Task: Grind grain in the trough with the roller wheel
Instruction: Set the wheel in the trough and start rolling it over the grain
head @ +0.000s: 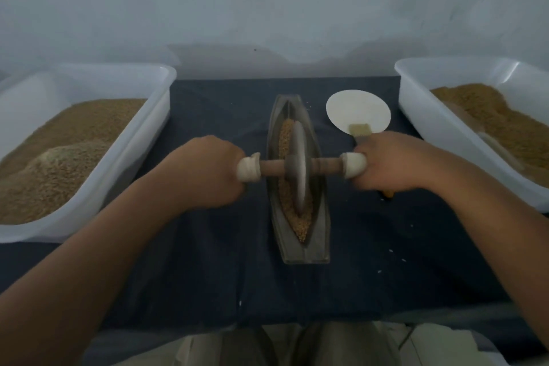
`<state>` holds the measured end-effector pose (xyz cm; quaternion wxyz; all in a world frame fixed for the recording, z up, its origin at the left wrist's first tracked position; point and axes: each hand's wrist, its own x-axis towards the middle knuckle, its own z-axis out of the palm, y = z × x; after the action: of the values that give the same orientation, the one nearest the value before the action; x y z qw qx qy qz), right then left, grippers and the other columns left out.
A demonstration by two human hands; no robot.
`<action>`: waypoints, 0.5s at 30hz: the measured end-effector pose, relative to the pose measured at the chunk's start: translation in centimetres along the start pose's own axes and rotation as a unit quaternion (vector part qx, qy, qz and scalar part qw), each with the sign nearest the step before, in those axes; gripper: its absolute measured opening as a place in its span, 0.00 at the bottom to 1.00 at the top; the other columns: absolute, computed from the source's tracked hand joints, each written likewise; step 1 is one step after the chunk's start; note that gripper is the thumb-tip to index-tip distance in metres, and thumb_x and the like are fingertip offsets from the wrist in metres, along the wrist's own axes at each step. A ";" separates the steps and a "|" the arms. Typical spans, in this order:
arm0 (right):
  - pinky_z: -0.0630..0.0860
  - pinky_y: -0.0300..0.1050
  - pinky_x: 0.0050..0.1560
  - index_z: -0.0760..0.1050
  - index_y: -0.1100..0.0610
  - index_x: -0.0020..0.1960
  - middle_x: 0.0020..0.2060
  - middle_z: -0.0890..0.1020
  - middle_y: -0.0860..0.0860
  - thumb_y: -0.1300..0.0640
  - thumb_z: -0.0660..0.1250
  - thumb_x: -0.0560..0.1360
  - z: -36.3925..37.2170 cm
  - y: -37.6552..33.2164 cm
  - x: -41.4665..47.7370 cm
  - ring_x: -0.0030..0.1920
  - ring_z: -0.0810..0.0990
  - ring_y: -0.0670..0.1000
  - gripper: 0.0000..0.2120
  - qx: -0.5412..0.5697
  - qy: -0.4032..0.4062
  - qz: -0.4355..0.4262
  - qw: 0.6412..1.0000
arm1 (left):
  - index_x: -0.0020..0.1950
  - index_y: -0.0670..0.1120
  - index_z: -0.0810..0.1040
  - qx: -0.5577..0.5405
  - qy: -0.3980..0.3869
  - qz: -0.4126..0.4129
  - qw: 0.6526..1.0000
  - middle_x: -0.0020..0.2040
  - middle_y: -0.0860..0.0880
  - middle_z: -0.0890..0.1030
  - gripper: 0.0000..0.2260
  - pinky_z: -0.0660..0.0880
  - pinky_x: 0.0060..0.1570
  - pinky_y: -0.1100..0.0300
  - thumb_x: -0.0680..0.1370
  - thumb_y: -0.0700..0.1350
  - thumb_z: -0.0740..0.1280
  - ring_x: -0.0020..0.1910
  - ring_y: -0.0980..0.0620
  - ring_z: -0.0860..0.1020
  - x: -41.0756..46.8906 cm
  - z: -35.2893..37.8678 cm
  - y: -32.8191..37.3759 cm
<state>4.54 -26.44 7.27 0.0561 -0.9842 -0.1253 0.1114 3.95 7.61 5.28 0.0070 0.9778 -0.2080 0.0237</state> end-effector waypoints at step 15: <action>0.70 0.42 0.28 0.78 0.40 0.38 0.29 0.81 0.41 0.40 0.63 0.62 -0.2 -0.7 -1.0 0.28 0.79 0.45 0.09 -0.019 -0.017 -0.006 1.000 | 0.34 0.55 0.75 -0.002 0.009 -0.019 1.000 0.30 0.57 0.76 0.13 0.70 0.29 0.60 0.68 0.62 0.61 0.29 0.58 0.75 -0.3 0.2 0.1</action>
<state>3.52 -26.04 7.75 0.0354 -0.9824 -0.1341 0.1251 3.68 7.61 5.09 0.0113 0.9813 -0.1896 0.0316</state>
